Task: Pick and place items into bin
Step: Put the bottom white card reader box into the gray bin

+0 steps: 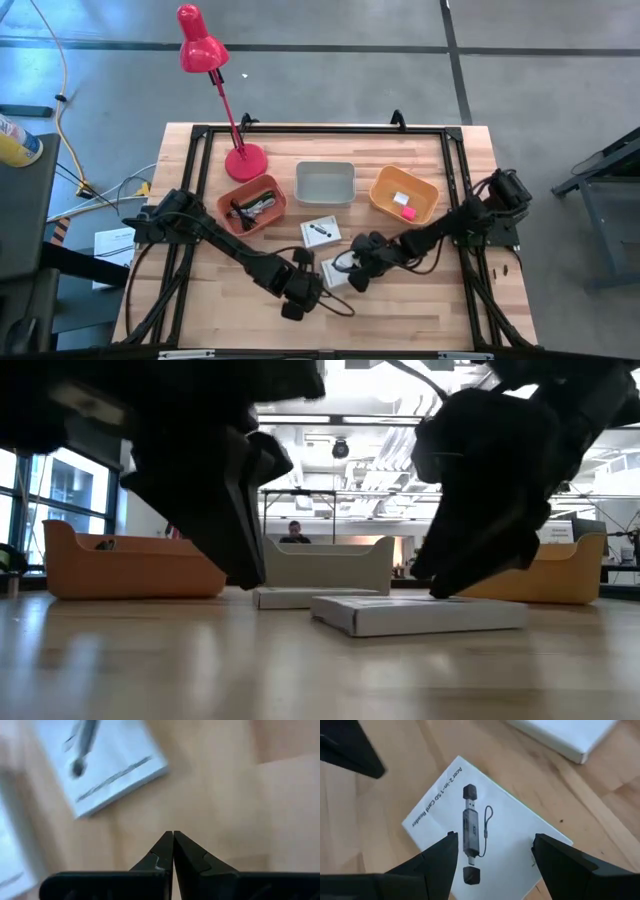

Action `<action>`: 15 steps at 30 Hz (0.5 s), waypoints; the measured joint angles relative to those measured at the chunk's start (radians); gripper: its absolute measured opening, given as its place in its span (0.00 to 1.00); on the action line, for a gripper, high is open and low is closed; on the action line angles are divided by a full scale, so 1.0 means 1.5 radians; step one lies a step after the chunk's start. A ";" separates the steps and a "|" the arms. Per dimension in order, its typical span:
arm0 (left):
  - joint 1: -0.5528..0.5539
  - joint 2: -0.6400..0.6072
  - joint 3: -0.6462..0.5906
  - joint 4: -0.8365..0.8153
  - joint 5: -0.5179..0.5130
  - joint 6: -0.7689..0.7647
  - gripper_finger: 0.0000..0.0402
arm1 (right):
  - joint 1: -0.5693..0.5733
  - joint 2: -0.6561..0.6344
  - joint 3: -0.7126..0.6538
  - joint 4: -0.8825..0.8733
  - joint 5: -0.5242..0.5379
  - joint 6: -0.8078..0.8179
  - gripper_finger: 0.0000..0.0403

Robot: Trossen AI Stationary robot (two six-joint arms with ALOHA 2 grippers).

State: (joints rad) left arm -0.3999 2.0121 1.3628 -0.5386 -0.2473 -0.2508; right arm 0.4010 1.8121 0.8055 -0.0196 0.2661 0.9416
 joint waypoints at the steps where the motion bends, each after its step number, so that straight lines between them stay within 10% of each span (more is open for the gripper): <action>1: 0.000 0.000 -0.002 -0.004 -0.012 -0.014 0.00 | -0.003 0.000 0.000 0.000 0.001 0.014 0.62; 15: 0.000 0.000 -0.003 0.054 -0.035 -0.034 0.00 | -0.014 -0.133 0.006 -0.120 0.031 -0.068 0.62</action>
State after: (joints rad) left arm -0.3992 2.0121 1.3582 -0.4572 -0.2993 -0.3012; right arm 0.3804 1.6127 0.8146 -0.1991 0.3125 0.8398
